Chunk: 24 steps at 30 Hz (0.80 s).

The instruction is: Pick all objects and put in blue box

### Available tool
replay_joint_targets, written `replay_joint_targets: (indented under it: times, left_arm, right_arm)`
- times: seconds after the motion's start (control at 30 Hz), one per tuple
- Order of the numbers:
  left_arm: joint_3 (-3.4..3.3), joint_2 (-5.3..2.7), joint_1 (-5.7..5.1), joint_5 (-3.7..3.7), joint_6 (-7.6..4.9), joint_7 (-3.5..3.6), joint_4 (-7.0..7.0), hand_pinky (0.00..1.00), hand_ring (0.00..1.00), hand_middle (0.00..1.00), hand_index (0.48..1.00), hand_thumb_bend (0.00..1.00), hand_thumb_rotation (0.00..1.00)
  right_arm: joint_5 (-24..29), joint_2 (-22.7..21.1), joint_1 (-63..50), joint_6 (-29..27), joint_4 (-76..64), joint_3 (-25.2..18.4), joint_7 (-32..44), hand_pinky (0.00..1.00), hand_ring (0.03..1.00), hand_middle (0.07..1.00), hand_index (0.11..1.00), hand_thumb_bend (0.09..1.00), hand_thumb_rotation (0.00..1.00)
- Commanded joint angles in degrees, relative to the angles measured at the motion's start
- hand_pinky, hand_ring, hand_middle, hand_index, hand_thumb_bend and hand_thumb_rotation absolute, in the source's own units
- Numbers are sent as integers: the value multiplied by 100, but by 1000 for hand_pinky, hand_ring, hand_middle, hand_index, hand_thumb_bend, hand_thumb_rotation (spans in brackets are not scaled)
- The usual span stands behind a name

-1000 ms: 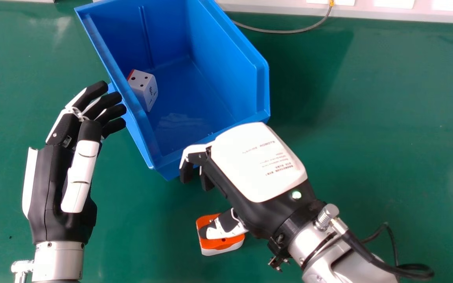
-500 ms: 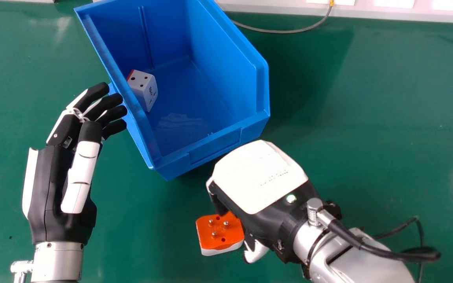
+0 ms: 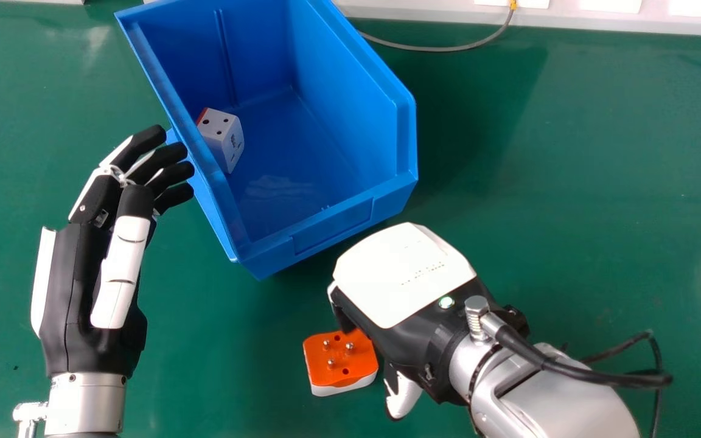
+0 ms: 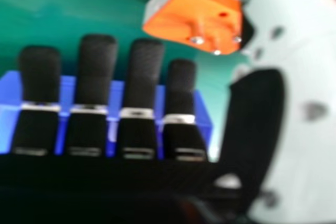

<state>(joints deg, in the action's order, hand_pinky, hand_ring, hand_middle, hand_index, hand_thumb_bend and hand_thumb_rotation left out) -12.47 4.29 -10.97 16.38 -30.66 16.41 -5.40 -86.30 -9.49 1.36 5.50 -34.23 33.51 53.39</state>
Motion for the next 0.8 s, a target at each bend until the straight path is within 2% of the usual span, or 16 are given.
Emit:
replay_joint_targets:
  times: [0.0,0.03,0.17,0.2,0.3,0.33,0.37,0.47,0.5,0.53,0.6,0.67,0.77]
  left_arm:
    - [-20,31,41,55,-129,66,10,754,766,781,789,702,724]
    - [-24,32,48,49,-147,67,-7,759,769,783,791,694,722]
    - [-36,28,57,20,-190,59,-46,759,769,783,791,694,722]
    - [-39,27,62,18,-202,61,-58,762,771,784,793,689,719]
    - [-46,28,79,42,-246,84,-99,762,771,784,793,689,719]
    - [-46,32,74,50,-227,85,-91,762,771,784,793,689,719]
    - [-43,34,66,57,-212,87,-82,763,770,783,793,691,717]
    - [-34,35,52,77,-183,93,-56,763,770,783,793,691,717]
    - [-35,31,52,69,-183,82,-53,764,771,783,792,686,717]
    - [-39,26,52,28,-213,55,-61,764,771,783,792,686,717]
    - [-40,25,53,-15,-268,46,-82,764,771,783,792,686,717]
    - [-17,14,42,17,-230,58,-34,764,771,783,792,686,717]
    - [6,3,10,13,-160,26,66,764,771,783,792,686,717]
  right_arm:
    - [62,100,58,-5,-200,-146,64,381,493,593,666,681,123]
    - [101,110,64,-3,-193,-177,66,486,595,674,733,745,168]
    - [122,105,35,-49,-150,-232,-120,486,595,674,733,745,168]
    - [140,108,34,-57,-144,-238,-121,574,676,740,786,796,197]
    - [187,96,39,-91,-161,-249,-85,574,676,740,786,796,197]
    - [201,93,37,-99,-164,-253,-85,574,676,740,786,796,197]
    - [216,93,23,-110,-156,-260,-123,642,741,792,829,837,220]
    - [223,94,-18,-149,-82,-255,-263,642,741,792,829,837,220]
    - [240,72,-23,-175,-39,-242,-325,696,793,834,864,870,239]
    - [264,54,-32,-195,-4,-233,-384,696,793,834,864,870,239]
    - [330,30,-45,-221,54,-224,-461,696,793,834,864,870,239]
    - [326,1,-89,-272,155,-188,-601,696,793,834,864,870,239]
    - [277,-46,-171,-331,376,-101,-900,696,793,834,864,870,239]
